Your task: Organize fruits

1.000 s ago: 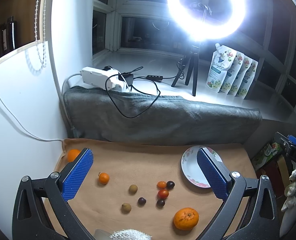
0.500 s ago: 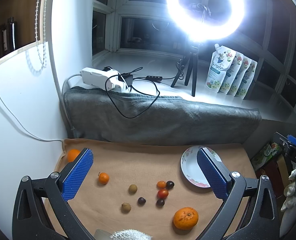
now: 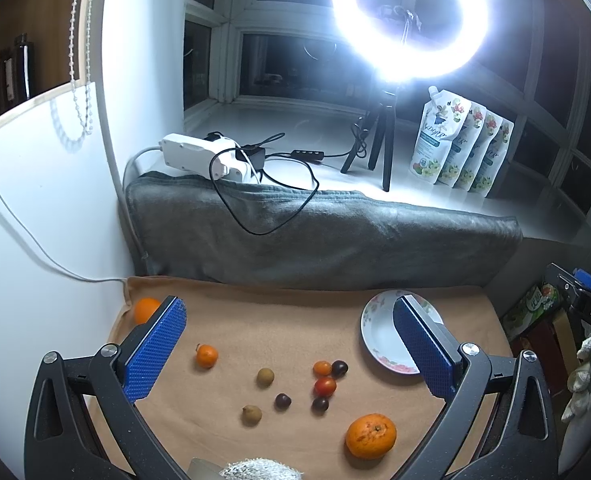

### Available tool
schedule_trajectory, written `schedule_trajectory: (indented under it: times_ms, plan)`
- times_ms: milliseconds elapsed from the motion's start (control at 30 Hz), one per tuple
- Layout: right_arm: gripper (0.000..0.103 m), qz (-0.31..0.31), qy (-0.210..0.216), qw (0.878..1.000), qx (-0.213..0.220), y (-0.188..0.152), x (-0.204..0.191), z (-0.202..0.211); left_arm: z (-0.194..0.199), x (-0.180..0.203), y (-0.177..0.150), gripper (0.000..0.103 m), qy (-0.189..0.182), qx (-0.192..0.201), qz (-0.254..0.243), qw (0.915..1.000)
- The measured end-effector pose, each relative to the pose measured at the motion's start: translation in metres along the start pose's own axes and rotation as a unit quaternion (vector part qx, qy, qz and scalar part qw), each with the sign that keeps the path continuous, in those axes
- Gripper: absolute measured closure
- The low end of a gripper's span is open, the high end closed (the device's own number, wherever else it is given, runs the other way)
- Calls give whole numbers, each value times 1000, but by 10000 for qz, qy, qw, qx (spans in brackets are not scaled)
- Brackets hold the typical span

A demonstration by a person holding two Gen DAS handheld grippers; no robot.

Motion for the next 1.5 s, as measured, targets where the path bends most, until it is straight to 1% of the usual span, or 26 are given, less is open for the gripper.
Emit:
schedule_trajectory:
  times_ms: [200,433,600,733,900,1033,1133,1233,1367,1433,1500]
  plan:
    - [0,7,-7,10000,-13,-1,0,-1,-1,1,-1,1,-8,-9,0,10000]
    - [0,24,-22,10000,-92,-9,4,-3,-4,1,-5,1,-4,-56,-10,10000]
    - [0,77,-29,9998,-189,-11,2,-7,-6,-1,-12,1,12,-116,27,9999]
    - [0,106,3,9993,-360,-13,1,-15,-9,-2,-20,1,-3,-218,102,9997]
    - [0,-28,153,9962,-862,-30,9,-32,-18,-4,-36,1,-152,-465,225,9985]
    - [0,-233,268,9907,-1314,-47,19,-47,-25,2,-52,1,-297,-666,181,9972]
    - [0,-316,374,9860,-1594,-63,25,-57,-34,7,-67,1,-528,-877,224,9945]
    - [0,-344,542,9802,-1872,-80,25,-67,-43,11,-82,1,-783,-1106,357,9901]
    - [0,-443,875,9690,-2268,-103,20,-80,-57,21,-107,1,-1180,-1461,571,9805]
    - [0,-500,999,9632,-2445,-113,17,-86,-61,28,-117,1,-1314,-1589,599,9767]
    - [0,-540,1112,9567,-2635,-125,12,-95,-66,34,-128,3,-1445,-1705,591,9729]
Point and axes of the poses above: each gripper's, at about its wrist camera, not at the fingertips, and z roughly against the way its jaws point, x to its right, y to its top, the point moved 4 cm from there along -z, roughly the way its jaws point, and after that the axes turned 13 degrees about -z, right-handed, at the moved point
